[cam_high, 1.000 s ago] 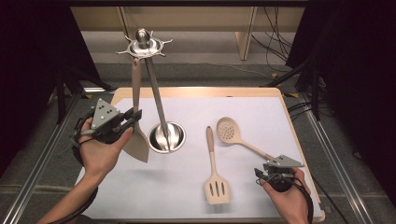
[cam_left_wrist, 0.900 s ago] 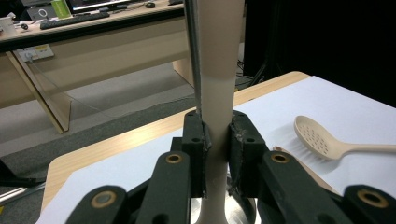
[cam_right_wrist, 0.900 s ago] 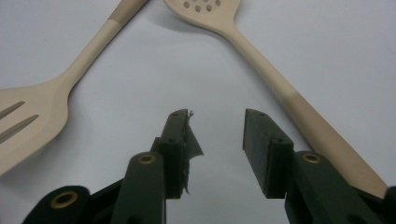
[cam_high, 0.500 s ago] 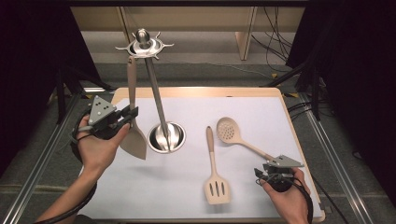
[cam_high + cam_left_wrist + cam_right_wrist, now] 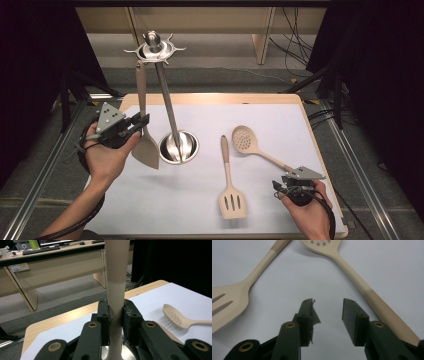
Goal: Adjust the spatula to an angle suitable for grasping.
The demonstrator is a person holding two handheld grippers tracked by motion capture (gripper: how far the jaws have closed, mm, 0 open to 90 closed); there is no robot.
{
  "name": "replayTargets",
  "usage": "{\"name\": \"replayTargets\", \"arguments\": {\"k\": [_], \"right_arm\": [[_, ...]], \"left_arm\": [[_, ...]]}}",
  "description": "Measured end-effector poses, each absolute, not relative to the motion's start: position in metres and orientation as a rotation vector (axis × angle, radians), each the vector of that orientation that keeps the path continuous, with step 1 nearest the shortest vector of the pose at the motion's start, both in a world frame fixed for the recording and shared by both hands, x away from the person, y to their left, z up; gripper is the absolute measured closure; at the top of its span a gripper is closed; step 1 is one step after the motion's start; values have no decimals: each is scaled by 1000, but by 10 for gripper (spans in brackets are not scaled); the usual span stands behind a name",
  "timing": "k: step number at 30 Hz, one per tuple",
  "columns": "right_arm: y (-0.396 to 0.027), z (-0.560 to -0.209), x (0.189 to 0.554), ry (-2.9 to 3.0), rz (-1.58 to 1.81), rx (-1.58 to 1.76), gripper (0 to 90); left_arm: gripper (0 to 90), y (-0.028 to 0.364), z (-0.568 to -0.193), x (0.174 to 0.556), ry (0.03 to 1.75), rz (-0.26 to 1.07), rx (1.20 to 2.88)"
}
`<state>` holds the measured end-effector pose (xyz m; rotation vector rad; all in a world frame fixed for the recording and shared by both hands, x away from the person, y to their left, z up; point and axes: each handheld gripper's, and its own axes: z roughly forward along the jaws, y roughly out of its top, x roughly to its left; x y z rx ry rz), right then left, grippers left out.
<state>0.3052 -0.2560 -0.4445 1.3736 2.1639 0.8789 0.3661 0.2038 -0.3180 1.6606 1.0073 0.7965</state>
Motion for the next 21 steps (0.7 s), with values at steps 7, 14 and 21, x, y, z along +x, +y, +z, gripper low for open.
{"name": "replayTargets", "arguments": {"k": [7, 14, 21], "right_arm": [[-257, -445, 307, 2168, 887, 1335, 615], [-258, -446, 308, 2170, 886, 1301, 614], [-255, -446, 308, 2169, 883, 1346, 615]], "left_arm": [[753, 203, -318, 365, 979, 795, 1662], [725, 209, -314, 356, 942, 791, 1657], [859, 212, -307, 352, 925, 779, 1651]]}}
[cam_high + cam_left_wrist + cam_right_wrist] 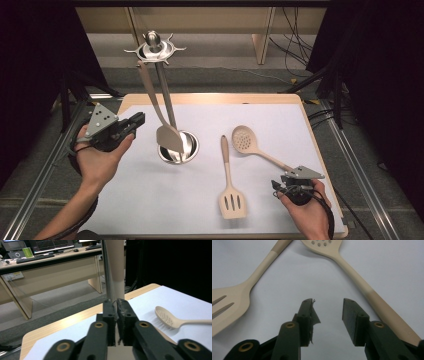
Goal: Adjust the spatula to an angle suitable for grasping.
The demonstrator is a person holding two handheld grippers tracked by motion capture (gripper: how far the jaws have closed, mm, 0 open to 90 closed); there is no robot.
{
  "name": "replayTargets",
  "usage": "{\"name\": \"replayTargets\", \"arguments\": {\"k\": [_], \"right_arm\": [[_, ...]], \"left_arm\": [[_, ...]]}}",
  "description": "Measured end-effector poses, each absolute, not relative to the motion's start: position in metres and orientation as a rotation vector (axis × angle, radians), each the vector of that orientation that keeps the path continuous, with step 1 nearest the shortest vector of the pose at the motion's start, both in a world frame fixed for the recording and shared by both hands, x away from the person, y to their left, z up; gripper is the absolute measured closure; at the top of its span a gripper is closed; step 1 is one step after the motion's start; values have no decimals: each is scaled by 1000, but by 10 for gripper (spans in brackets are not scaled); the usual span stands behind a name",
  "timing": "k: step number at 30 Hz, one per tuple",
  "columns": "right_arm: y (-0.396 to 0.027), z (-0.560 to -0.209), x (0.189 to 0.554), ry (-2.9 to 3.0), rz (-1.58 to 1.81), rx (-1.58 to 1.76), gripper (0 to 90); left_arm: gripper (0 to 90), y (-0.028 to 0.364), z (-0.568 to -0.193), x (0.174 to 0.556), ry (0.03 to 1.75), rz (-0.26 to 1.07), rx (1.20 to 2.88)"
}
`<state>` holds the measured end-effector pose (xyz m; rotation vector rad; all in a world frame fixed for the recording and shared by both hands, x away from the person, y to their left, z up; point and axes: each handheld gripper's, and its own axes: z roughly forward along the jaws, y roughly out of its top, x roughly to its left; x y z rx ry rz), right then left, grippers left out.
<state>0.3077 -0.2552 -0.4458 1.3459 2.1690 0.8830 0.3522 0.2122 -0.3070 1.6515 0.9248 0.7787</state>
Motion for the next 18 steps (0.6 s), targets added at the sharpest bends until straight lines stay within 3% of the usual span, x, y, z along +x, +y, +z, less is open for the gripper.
{"name": "replayTargets", "arguments": {"k": [18], "right_arm": [[-254, -445, 308, 2160, 892, 1363, 618]], "left_arm": [[893, 213, -296, 353, 900, 767, 1589]]}}
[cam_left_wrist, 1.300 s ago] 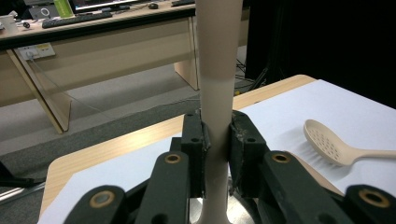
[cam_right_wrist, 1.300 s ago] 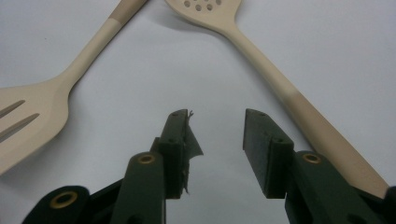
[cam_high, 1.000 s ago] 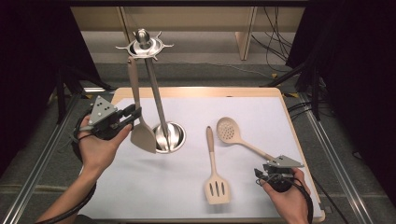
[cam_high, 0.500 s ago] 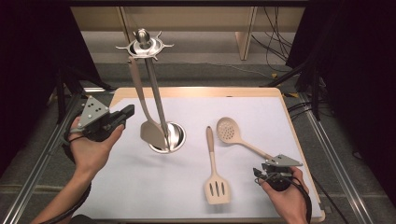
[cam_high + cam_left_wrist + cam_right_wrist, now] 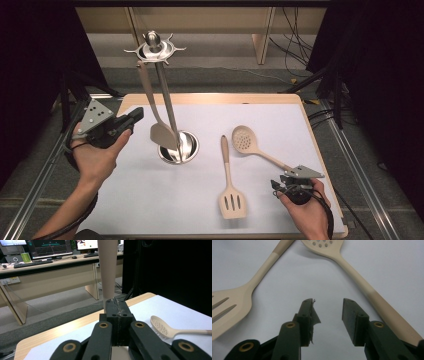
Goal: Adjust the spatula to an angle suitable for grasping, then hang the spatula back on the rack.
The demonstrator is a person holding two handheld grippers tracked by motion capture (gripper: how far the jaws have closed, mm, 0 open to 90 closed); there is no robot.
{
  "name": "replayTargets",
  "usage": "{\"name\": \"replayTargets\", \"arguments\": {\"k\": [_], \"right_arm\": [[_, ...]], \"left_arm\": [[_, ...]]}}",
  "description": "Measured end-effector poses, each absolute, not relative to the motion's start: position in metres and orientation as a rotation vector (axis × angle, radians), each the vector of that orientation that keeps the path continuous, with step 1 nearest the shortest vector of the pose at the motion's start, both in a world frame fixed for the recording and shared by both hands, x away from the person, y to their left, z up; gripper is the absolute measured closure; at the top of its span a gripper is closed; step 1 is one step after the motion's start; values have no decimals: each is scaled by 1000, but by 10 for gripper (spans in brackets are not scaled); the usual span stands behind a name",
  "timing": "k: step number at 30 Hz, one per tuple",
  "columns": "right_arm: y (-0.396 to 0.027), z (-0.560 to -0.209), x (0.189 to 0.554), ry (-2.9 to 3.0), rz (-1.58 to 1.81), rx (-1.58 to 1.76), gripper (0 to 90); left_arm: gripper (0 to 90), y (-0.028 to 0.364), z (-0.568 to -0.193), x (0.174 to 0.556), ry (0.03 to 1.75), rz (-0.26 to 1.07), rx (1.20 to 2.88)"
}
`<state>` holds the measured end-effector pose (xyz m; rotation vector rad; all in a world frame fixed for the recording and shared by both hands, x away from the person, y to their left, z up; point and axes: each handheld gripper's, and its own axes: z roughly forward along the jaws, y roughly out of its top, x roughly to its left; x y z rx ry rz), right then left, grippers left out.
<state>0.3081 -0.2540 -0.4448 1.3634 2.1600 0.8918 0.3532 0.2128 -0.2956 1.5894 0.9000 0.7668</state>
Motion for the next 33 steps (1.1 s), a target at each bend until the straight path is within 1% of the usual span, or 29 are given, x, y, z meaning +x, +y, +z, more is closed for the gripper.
{"name": "replayTargets", "arguments": {"k": [3, 5, 6, 8, 15, 17, 18, 19, 20, 23, 24, 25, 28, 29, 33], "right_arm": [[-256, -446, 306, 2162, 906, 1400, 618], [-258, -445, 307, 2153, 898, 1363, 618], [-259, -445, 306, 2156, 895, 1363, 618], [-257, -445, 305, 2143, 907, 1393, 618], [-258, -444, 305, 2170, 889, 1373, 621], [-260, -446, 306, 2177, 890, 1310, 621], [-260, -446, 306, 2177, 890, 1310, 621], [-257, -445, 303, 2151, 899, 1386, 621], [-257, -445, 303, 2158, 901, 1396, 621], [-259, -445, 304, 2166, 886, 1356, 621], [-255, -444, 302, 2138, 900, 1441, 622], [-257, -444, 304, 2141, 890, 1389, 622], [-254, -444, 304, 2160, 882, 1431, 622], [-258, -446, 308, 2182, 886, 1310, 622], [-255, -445, 304, 2161, 904, 1390, 622]], "left_arm": [[893, 212, -291, 355, 883, 783, 1574], [893, 210, -288, 355, 880, 765, 1569], [893, 210, -286, 357, 864, 783, 1573], [893, 208, -285, 357, 871, 763, 1569], [894, 202, -265, 356, 806, 765, 1537], [894, 200, -259, 356, 804, 765, 1523], [895, 200, -259, 356, 804, 765, 1523], [894, 200, -255, 356, 795, 786, 1517], [895, 199, -250, 358, 778, 772, 1496], [894, 200, -239, 358, 756, 784, 1470], [894, 200, -235, 358, 753, 786, 1462], [895, 200, -232, 358, 748, 789, 1460], [894, 199, -223, 359, 725, 806, 1444], [894, 199, -219, 361, 716, 810, 1436], [894, 197, -216, 365, 719, 813, 1428]]}}
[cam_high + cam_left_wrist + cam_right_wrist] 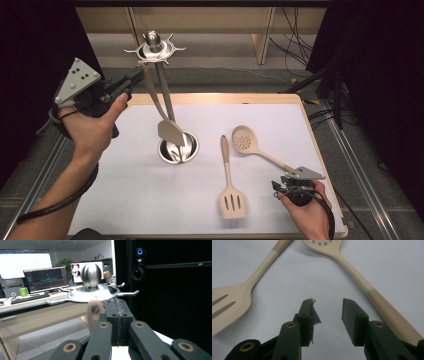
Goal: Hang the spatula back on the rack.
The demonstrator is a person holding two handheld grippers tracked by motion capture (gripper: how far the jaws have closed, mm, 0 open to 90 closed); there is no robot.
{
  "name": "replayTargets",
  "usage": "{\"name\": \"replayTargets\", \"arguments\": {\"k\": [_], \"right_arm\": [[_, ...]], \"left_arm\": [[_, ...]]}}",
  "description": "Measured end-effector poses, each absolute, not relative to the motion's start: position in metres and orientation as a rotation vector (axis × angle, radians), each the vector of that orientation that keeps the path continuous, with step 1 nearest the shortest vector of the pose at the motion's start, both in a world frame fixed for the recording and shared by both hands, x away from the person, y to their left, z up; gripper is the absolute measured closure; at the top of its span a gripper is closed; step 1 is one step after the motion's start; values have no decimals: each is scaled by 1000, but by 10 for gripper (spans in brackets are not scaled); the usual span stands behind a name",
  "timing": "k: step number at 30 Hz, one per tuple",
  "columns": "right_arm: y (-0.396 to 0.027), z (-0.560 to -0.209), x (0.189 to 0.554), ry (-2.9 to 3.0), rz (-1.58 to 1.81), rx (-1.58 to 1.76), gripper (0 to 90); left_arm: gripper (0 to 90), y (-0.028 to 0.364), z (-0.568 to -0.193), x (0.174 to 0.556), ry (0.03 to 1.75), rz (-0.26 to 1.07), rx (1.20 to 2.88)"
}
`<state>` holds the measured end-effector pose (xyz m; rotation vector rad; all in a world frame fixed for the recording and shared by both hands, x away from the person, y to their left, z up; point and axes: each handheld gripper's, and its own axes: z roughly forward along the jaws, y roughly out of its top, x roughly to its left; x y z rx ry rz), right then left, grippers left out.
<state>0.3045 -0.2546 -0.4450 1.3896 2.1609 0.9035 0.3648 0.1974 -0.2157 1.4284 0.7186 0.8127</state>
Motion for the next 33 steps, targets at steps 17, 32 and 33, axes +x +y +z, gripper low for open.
{"name": "replayTargets", "arguments": {"k": [17, 32, 33], "right_arm": [[-258, -444, 304, 2146, 884, 1385, 622], [-257, -444, 306, 2161, 894, 1397, 650], [-258, -444, 307, 2167, 887, 1369, 655]], "left_arm": [[895, 209, -214, 377, 764, 843, 1402], [892, 220, -213, 385, 788, 862, 1380], [890, 220, -214, 384, 783, 864, 1378]]}}
